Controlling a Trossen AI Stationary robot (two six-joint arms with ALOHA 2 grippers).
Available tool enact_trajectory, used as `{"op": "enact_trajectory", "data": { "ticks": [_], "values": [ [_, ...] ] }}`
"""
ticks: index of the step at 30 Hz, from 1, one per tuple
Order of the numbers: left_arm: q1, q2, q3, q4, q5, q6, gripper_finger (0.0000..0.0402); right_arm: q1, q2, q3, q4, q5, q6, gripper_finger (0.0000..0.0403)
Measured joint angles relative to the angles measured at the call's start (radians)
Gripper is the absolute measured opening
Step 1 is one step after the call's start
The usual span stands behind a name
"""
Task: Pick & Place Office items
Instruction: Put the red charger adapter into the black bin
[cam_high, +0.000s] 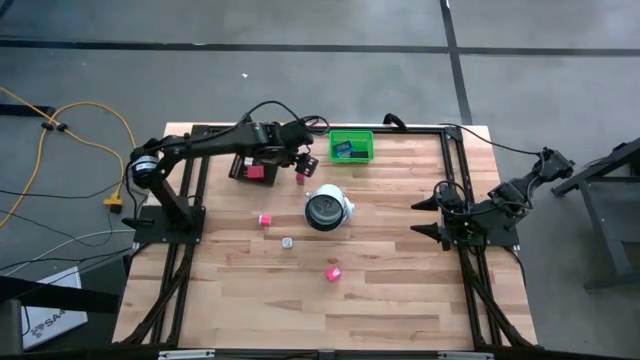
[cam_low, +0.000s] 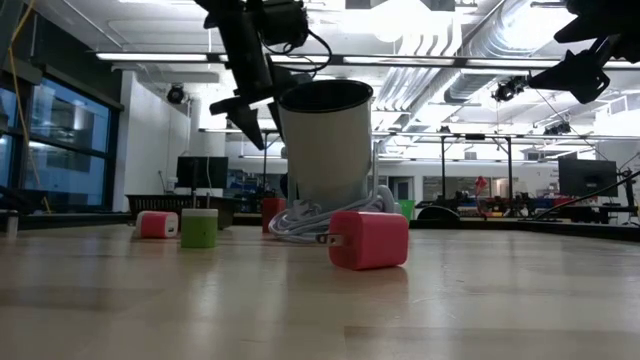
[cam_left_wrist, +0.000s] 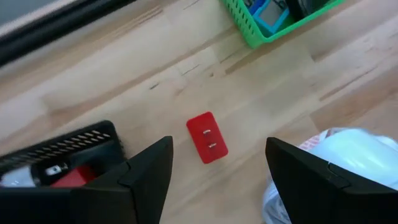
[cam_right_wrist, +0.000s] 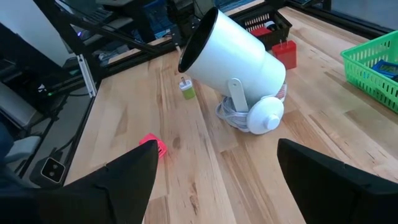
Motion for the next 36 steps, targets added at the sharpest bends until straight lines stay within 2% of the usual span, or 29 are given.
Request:
{"op": "enact_trajectory", "data": {
  "ticks": [7, 18, 36],
  "values": [
    [-0.004, 0.010, 0.000, -0.004, 0.033, -0.012, 0.0247, 0.000, 0.000, 0.000, 0.000, 0.000, 0.000, 0.0317],
    [0.032, 0.118, 0.000, 0.006, 0.060, 0.009, 0.0247, 0.000, 0.000, 0.000, 0.000, 0.000, 0.000, 0.0317],
    [0.030, 0.203, 0.001, 0.038, 0.112, -0.077, 0.0247, 0.000, 0.000, 0.000, 0.000, -0.001, 0.000, 0.0317]
  ]
}}
